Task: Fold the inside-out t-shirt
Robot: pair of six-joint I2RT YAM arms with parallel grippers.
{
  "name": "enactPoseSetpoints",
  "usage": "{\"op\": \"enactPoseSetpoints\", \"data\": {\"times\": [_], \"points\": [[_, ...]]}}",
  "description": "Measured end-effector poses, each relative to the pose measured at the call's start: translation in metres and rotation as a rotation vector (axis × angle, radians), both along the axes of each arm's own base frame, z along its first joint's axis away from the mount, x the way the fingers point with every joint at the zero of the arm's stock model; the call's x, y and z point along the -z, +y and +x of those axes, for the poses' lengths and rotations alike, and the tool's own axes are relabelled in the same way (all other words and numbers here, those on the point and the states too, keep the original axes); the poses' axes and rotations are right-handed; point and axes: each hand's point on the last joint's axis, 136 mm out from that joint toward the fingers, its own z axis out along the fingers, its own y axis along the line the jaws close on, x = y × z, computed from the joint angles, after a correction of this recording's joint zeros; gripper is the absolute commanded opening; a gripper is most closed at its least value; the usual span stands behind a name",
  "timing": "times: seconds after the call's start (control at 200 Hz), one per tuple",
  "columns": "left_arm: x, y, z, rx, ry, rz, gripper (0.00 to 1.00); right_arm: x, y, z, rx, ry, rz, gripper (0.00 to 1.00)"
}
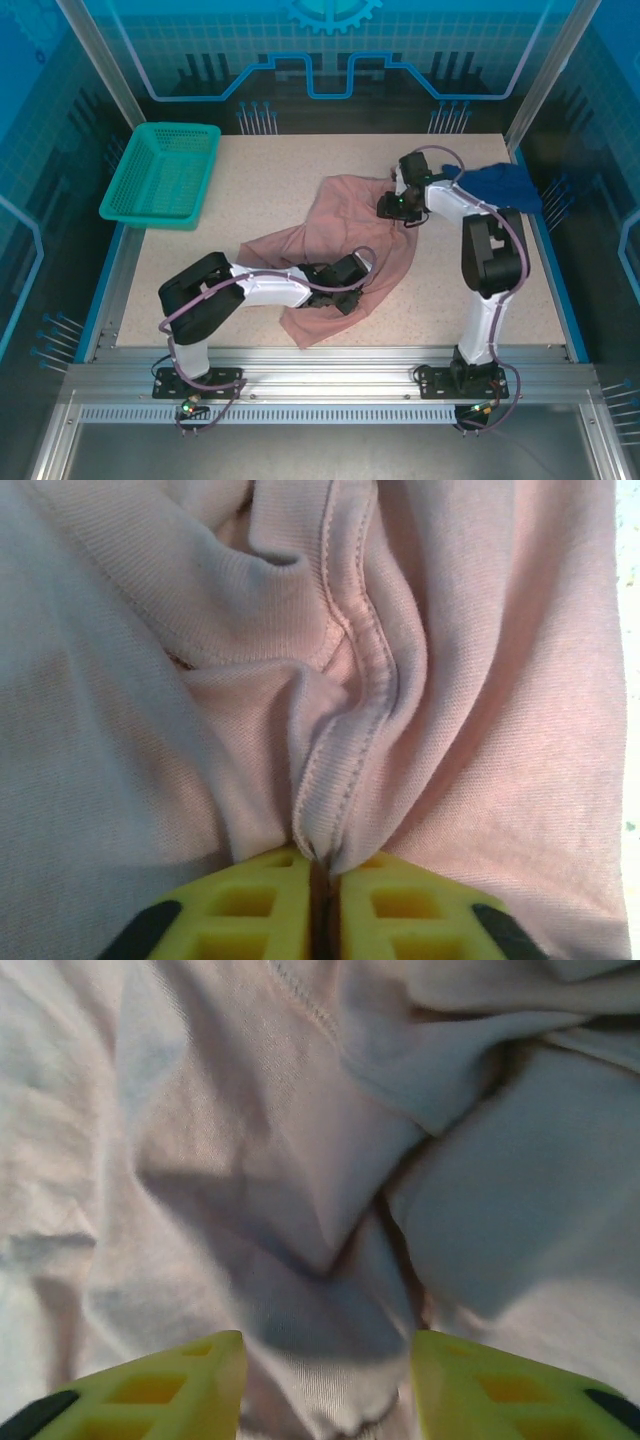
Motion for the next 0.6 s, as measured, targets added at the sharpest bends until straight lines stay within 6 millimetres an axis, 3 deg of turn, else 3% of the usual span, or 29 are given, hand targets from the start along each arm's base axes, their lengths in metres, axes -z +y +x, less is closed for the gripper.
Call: {"op": "enactPoseSetpoints", "data": {"times": [0.075, 0.18, 0.28, 0.35, 0.455, 0.535, 0.6], "points": [[-0.001, 0.001, 0.0, 0.003, -0.007, -0.007, 0.0, 0.011, 0.001, 0.005, 0.006, 0.02, 0.003, 0.15], [-0.005, 0.004, -0.002, -0.002, -0.013, -0.02, 0.0, 0.014, 0.003, 0.009, -0.002, 0.023, 0.003, 0.01], [-0.016, 0.01, -0.003, -0.009, -0.033, -0.036, 0.0, 0.005, 0.004, 0.011, -0.014, 0.003, 0.014, 0.0], [-0.033, 0.017, -0.002, -0.022, -0.062, -0.06, 0.0, -0.013, 0.006, 0.011, -0.02, -0.026, 0.042, 0.0], [-0.084, 0.03, 0.005, -0.062, -0.154, -0.135, 0.0, -0.077, 0.002, 0.003, -0.015, -0.147, 0.132, 0.0], [-0.149, 0.047, 0.017, -0.114, -0.292, -0.227, 0.0, -0.158, -0.006, -0.007, 0.01, -0.322, 0.212, 0.0], [-0.211, 0.068, 0.024, -0.163, -0.437, -0.31, 0.0, -0.239, -0.015, -0.021, 0.027, -0.521, 0.264, 0.0]]}}
